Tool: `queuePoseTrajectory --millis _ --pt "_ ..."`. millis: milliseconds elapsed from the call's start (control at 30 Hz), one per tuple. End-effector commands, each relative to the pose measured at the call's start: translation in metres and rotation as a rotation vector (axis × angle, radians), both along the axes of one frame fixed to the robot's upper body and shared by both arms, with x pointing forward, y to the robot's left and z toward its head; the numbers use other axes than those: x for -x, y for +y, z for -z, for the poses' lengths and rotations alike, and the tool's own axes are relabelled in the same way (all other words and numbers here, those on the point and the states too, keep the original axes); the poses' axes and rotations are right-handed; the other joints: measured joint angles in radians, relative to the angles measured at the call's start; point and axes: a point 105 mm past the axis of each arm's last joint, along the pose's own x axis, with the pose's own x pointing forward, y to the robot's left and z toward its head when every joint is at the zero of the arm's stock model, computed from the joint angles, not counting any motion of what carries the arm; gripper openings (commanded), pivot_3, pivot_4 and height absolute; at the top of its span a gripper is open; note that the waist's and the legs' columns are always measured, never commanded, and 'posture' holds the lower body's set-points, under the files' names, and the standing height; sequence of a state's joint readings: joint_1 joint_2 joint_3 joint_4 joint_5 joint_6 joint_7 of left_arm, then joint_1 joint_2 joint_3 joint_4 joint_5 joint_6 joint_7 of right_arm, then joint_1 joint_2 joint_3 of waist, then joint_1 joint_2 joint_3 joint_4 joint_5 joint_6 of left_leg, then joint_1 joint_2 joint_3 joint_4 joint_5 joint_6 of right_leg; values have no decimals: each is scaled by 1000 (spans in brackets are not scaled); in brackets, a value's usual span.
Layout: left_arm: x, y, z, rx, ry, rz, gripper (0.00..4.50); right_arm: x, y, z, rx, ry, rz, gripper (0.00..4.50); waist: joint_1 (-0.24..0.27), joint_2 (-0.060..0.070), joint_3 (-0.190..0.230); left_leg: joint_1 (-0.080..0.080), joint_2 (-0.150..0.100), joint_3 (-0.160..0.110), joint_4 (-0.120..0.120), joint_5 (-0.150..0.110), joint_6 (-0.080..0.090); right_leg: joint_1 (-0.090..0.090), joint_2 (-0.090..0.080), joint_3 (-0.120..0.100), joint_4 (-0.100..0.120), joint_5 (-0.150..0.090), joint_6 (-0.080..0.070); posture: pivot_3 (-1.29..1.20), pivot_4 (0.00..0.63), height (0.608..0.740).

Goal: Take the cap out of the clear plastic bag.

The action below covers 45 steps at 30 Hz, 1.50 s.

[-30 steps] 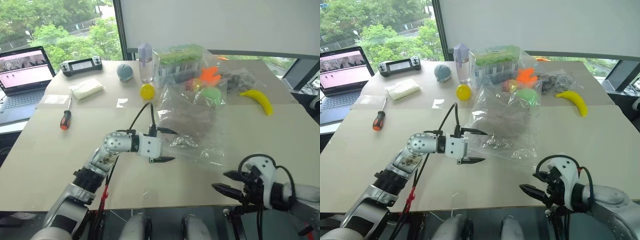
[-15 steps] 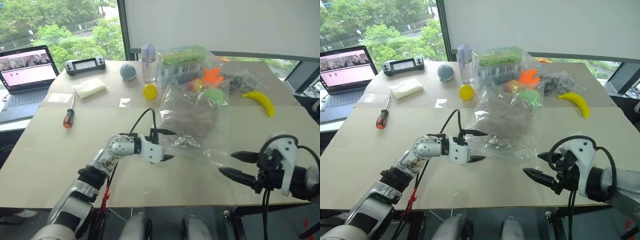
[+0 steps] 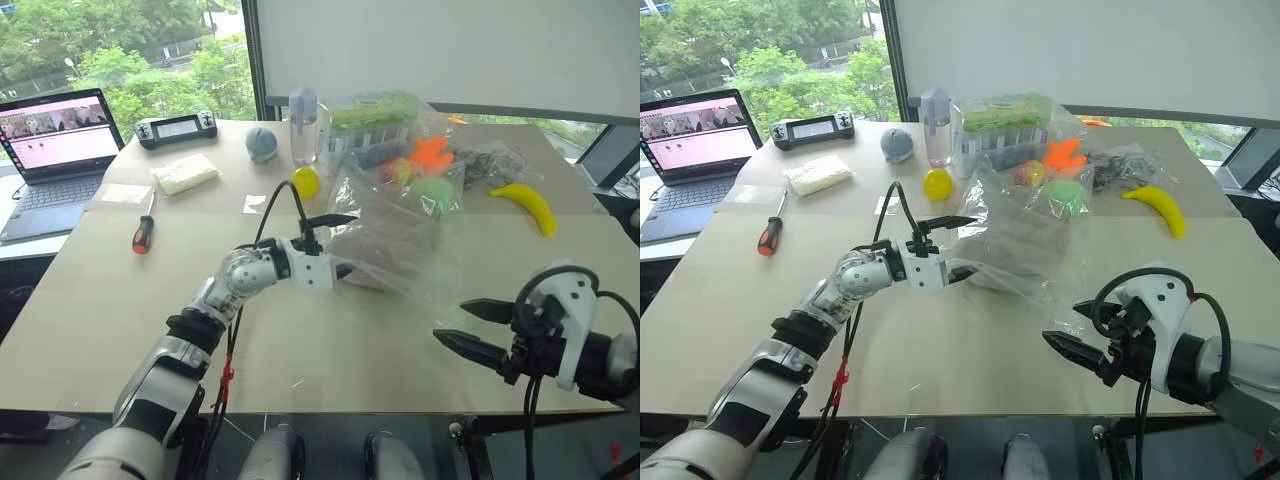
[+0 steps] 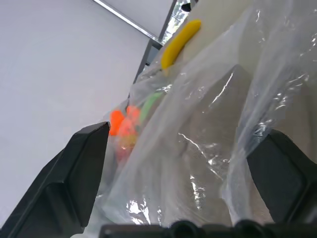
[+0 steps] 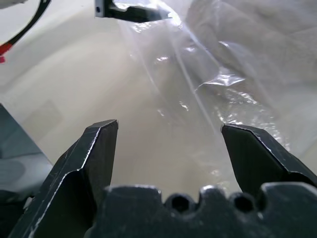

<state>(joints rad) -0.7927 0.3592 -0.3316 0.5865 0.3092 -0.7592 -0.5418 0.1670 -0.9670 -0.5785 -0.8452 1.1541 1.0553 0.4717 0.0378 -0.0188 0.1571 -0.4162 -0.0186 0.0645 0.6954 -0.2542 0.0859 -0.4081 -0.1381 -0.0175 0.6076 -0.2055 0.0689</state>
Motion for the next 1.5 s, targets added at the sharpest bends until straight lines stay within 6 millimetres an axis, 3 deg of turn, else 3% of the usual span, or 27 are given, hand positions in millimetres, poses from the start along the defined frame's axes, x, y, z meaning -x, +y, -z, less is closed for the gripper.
queuePoseTrajectory --millis 33,267,333,433,567,667,767,967,1100,1133,1233,1300,1433,1500 --pt "2 -15 -37 76 -88 57 2889 3 16 -1 -3 -33 -32 4058 1 -1 1 0 0 0 0 0 0 0 0 0 0 0 0 0 150 740" --pt "-1 -38 -59 161 -27 109 557 -30 42 9 -186 -77 126 4058 -4 -4 2 0 0 0 1 0 0 1 0 -1 -1 0 0 0 150 740" --pt "0 -42 -57 149 -9 121 80 -52 39 12 -362 -45 293 4058 -10 -4 2 -1 -1 0 0 0 0 0 0 0 -1 0 1 0 150 740" --pt "3 -46 -53 142 9 144 80 -76 33 23 -575 37 512 4058 -15 -5 2 -1 0 1 0 0 0 0 2 1 0 0 1 0 150 740" --pt "5 -46 -53 132 9 161 80 -71 42 28 -580 66 509 4058 -16 -5 2 -5 -2 1 0 0 0 -5 1 1 3 0 1 0 150 740" --pt "10 -40 -45 74 42 206 80 -54 52 0 -661 12 366 4058 -21 -5 2 -10 -3 1 1 0 0 -11 2 1 5 1 2 0 150 740" --pt "15 -21 -36 29 292 287 80 -40 51 -13 -627 -36 278 4058 -32 -4 2 -12 -2 2 0 0 0 -12 4 1 4 1 2 0 150 740" --pt "20 7 -27 -55 472 322 1789 -40 29 -30 -565 -102 273 4058 -45 -4 2 -11 0 2 1 0 0 -12 6 2 3 1 2 0 150 740" --pt "41 15 0 -210 552 381 3117 -45 11 -43 -539 -145 304 4058 -42 -4 2 -9 0 2 1 0 1 -9 6 3 2 1 2 0 150 740" --pt "46 16 6 -250 565 395 3222 -45 9 -45 -532 -150 305 4058 -42 -4 2 -9 0 2 1 0 1 -10 6 4 2 1 2 0 150 740" --pt "60 13 12 -291 576 426 4376 -45 5 -48 -513 -154 305 4058 -41 -4 2 -9 0 2 1 0 0 -11 6 5 2 1 2 0 150 740" --pt "60 8 12 -261 560 414 4443 -45 3 -48 -502 -155 311 4058 -36 -4 2 -9 0 2 1 0 0 -11 6 5 2 1 2 0 150 740" --pt "54 5 32 -320 460 355 4443 -48 -3 -47 -498 -160 349 4058 -26 -4 2 -9 0 2 2 0 1 -10 5 5 2 1 2 0 150 740" --pt "50 -1 30 -280 392 339 4443 -47 -3 -47 -497 -162 348 4058 -26 -4 2 -9 0 2 2 0 1 -10 5 6 2 1 2 0 150 740"
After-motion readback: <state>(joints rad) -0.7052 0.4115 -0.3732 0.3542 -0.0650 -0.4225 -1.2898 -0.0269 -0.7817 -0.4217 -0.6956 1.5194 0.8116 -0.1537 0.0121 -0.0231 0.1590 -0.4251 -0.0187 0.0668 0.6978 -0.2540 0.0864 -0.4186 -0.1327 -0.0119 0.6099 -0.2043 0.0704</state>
